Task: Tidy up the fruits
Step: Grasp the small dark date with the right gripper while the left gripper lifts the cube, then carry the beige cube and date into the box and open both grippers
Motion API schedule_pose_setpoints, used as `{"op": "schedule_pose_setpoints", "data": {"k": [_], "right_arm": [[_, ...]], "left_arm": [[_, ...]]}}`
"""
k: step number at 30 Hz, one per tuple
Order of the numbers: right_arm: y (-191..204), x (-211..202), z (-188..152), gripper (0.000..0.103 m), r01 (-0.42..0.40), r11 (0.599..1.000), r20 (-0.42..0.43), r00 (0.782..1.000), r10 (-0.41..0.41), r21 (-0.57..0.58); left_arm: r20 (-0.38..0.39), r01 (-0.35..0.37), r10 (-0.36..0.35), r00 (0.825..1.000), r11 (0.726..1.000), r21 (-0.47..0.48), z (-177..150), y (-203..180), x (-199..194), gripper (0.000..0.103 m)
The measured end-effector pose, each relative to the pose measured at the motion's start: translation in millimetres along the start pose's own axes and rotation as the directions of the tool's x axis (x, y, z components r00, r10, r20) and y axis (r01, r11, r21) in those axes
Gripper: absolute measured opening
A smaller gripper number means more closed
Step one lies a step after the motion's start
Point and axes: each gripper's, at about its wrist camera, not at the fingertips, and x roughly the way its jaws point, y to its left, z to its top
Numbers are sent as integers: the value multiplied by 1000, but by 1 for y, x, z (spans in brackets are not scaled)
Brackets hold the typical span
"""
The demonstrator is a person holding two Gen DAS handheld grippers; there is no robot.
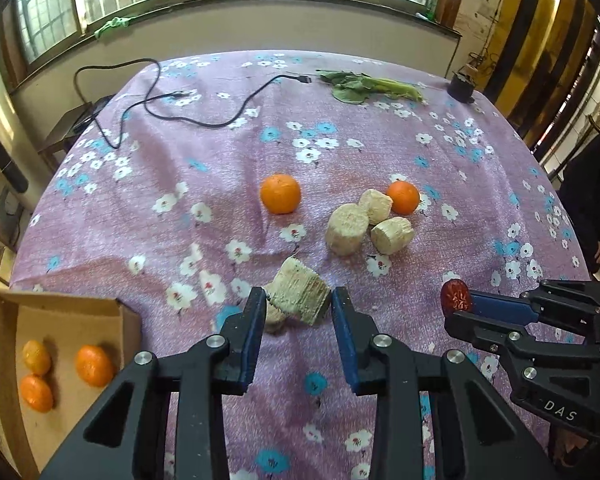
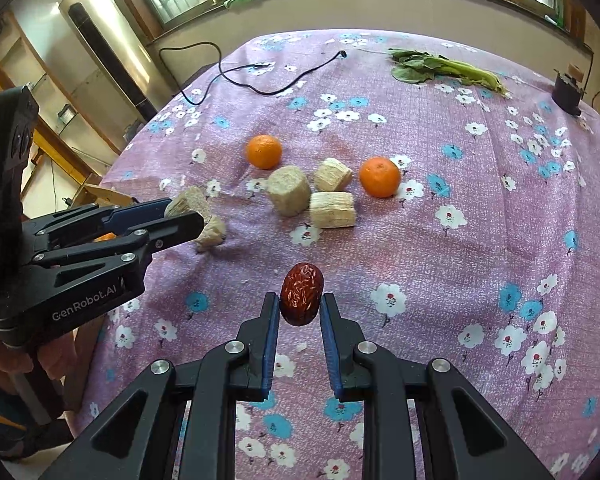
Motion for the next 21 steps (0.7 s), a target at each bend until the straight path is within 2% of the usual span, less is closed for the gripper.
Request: {"op": "schedule_pose_setpoints", "data": {"k": [10, 21], "right_arm": [[37, -10, -6, 22, -20, 999, 6, 1000, 20, -41], [93, -12, -10, 23, -53, 990, 2, 999, 53, -130]], "left_arm": [[23, -49, 51, 998, 996, -68, -23, 20, -33, 32], [48, -96, 104, 993, 984, -147, -47, 59, -69, 33]]}}
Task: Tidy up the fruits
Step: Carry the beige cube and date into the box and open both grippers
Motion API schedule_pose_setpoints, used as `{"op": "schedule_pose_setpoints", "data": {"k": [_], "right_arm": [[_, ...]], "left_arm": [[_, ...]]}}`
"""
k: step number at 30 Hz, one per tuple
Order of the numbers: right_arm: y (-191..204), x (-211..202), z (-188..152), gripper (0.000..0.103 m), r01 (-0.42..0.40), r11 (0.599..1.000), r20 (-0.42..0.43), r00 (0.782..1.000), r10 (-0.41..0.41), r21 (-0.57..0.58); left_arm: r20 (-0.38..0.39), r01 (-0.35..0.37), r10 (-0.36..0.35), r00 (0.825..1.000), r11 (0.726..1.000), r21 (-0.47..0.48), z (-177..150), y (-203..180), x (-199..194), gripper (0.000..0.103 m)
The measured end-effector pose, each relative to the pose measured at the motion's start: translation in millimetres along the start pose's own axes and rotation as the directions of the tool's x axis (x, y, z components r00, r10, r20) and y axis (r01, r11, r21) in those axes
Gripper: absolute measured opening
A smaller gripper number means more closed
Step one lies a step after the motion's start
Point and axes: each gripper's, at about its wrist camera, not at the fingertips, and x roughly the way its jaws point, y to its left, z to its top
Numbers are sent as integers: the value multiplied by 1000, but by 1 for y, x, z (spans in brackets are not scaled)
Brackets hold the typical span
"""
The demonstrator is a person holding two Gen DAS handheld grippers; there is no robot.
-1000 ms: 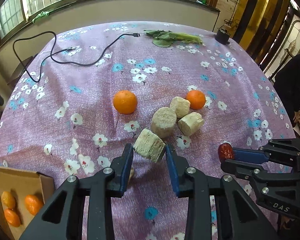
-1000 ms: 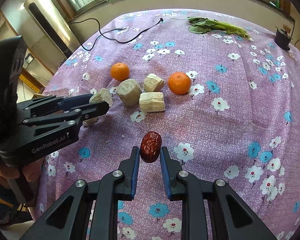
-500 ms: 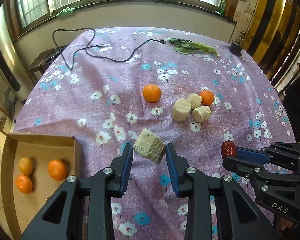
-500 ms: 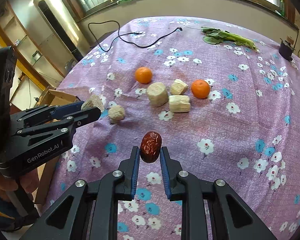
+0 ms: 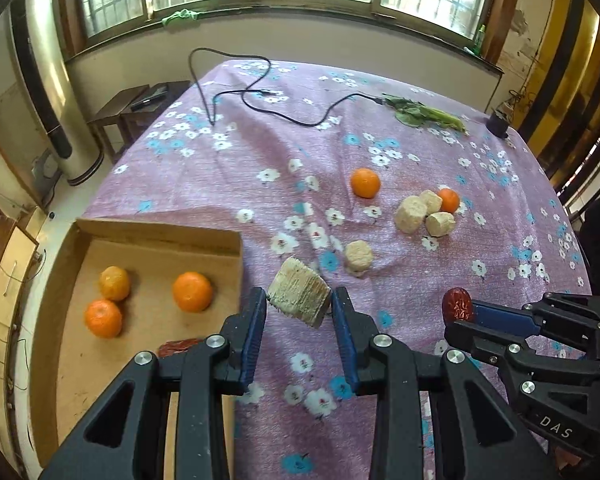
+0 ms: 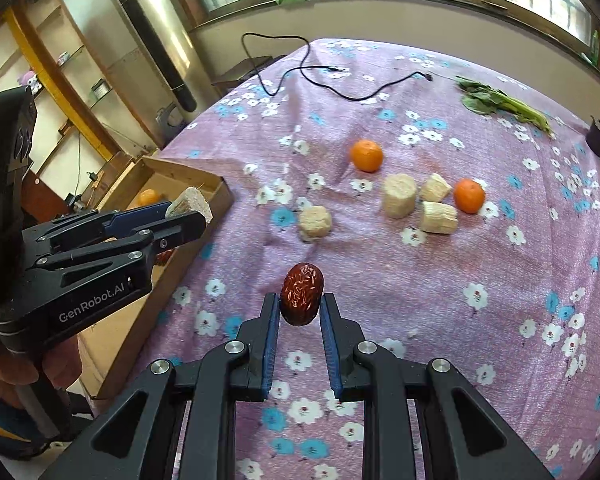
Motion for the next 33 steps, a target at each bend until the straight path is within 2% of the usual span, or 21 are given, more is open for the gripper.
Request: {"op": "schedule_pose_setpoints", "data": {"k": [13, 23, 33], "right_arm": [[68, 16, 13, 23, -81, 991, -19, 997, 80, -104], [115, 45, 24, 23, -151, 974, -61, 988, 143, -170], [151, 83, 21, 23, -215, 953, -152, 971, 185, -214]], "left_arm": [[5, -57, 58, 998, 991, -119, -18, 70, -25, 33], [-37, -123, 118, 992, 972, -198, -38, 123, -26, 33], [-97, -154, 135, 986, 962, -226, -59, 147, -12, 33]]}}
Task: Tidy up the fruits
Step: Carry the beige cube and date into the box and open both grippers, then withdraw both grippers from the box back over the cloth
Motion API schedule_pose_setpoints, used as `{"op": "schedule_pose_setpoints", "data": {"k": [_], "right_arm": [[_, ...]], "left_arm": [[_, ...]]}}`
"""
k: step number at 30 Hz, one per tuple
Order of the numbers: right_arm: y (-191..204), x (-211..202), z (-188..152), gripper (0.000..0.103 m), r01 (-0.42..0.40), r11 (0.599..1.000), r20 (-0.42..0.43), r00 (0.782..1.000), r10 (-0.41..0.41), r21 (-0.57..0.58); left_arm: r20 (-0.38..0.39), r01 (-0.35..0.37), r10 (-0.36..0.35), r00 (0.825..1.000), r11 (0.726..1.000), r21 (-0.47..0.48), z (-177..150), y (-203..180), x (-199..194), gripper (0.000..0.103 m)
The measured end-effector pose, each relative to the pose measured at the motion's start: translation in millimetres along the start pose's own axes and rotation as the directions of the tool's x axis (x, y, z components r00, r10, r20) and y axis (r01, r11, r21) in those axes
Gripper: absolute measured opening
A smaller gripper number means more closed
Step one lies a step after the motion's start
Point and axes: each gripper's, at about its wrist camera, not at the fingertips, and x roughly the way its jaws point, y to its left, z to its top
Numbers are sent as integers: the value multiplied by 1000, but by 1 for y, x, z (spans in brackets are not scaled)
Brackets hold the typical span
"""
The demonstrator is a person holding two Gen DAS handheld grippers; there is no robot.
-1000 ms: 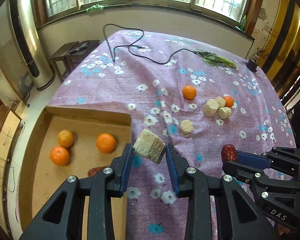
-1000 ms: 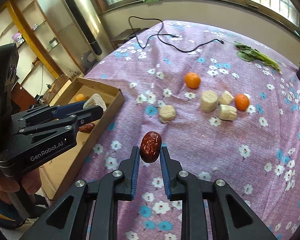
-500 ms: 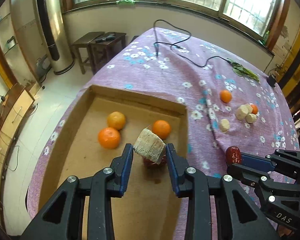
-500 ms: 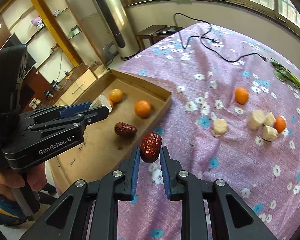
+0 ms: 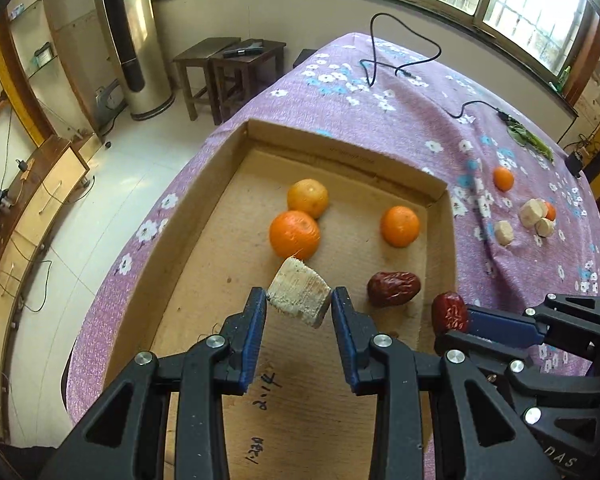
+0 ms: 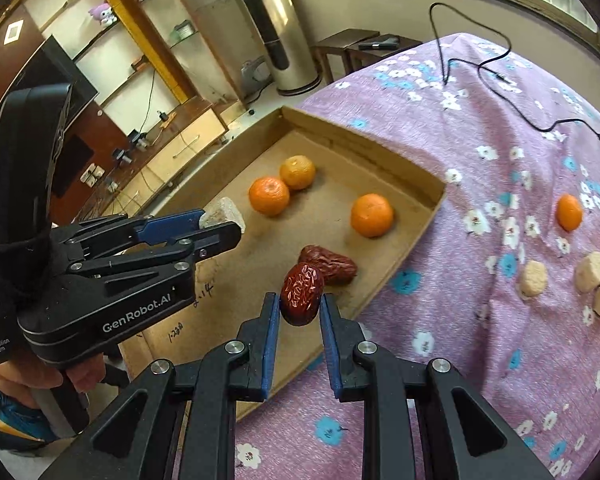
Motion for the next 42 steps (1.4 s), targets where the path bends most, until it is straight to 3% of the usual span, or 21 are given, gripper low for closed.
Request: {"op": "schedule_pose_setpoints", "data": {"k": [18, 21, 22, 23, 24, 26, 29, 35, 42], "right_arm": [[4, 49, 1, 24, 34, 999, -61, 998, -32, 36], [3, 45, -1, 36, 31, 999, -52, 998, -30, 33], [3, 43, -1, 39, 23, 999, -44, 999, -21, 34], [3, 40, -1, 42, 22, 999, -39, 999, -20, 35], [2, 37, -2, 42, 25, 999, -36, 999, -23, 33], [1, 29, -4, 42, 27, 999, -25, 999, -26, 31], [-7, 12, -7, 42, 33, 998, 4, 999, -34, 49], [-30, -29, -17, 52, 91, 990, 74, 992, -99, 107], [-72, -69, -38, 55, 158, 965, 100, 978, -182, 210]], "left_arm": [[-44, -36, 36, 998, 999, 0, -12, 10, 18, 33], [-43, -37, 37, 998, 999, -10, -14, 13, 18, 34], [-42, -39, 38, 998, 999, -11, -14, 13, 18, 35], [-41, -41, 40, 998, 999, -14, -14, 14, 18, 44], [-39, -42, 41, 998, 999, -20, -13, 14, 17, 53], [-25, -32, 32, 999, 999, -29, -12, 13, 11, 56], [-1, -33, 33, 999, 999, -27, -8, 8, 3, 74], [45, 0, 0, 999, 1000, 2, 3, -18, -14, 79], [69, 53, -58, 996, 996, 69, 13, -64, -23, 79]]}}
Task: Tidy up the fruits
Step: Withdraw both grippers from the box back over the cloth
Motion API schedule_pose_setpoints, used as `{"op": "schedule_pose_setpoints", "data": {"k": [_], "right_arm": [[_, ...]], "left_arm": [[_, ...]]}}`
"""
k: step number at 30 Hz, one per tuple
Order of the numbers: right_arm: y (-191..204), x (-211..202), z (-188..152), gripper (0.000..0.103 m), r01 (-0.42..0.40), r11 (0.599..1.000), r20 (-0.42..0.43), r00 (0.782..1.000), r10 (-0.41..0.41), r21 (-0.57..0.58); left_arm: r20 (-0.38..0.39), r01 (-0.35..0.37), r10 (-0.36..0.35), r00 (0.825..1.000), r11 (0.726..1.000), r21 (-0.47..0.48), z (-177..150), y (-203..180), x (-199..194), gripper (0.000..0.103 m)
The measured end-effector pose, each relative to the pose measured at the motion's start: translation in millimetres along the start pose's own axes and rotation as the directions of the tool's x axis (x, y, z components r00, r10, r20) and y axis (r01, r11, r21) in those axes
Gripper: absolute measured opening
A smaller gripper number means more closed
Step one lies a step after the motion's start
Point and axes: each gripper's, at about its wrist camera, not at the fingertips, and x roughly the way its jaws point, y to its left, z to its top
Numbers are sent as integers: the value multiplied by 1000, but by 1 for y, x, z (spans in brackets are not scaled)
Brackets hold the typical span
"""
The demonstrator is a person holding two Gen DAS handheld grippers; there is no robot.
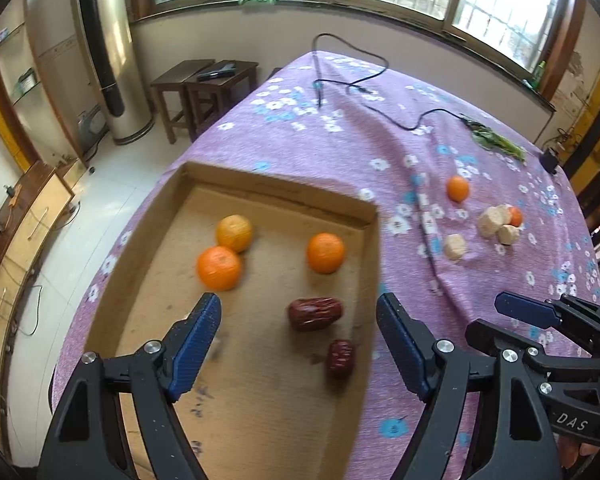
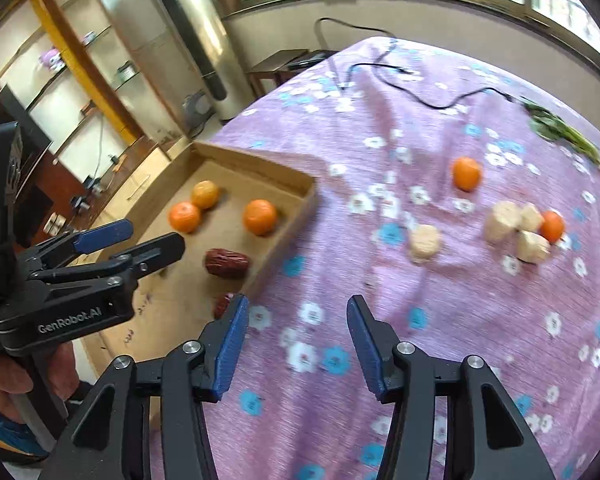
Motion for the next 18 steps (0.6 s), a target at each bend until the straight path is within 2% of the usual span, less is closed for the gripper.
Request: {"op": "schedule_pose_setpoints", "data": {"k": [10, 18], "right_arm": [[-84, -38, -28, 55, 104, 983, 20, 994, -108, 153], [-122, -50, -45, 55, 124, 969, 20, 991, -132, 214]], "left_arm": [[-5, 91, -91, 996, 991, 98, 13, -73, 9, 79], [-29, 154, -152, 988, 975, 162, 24, -124, 33, 79]]}}
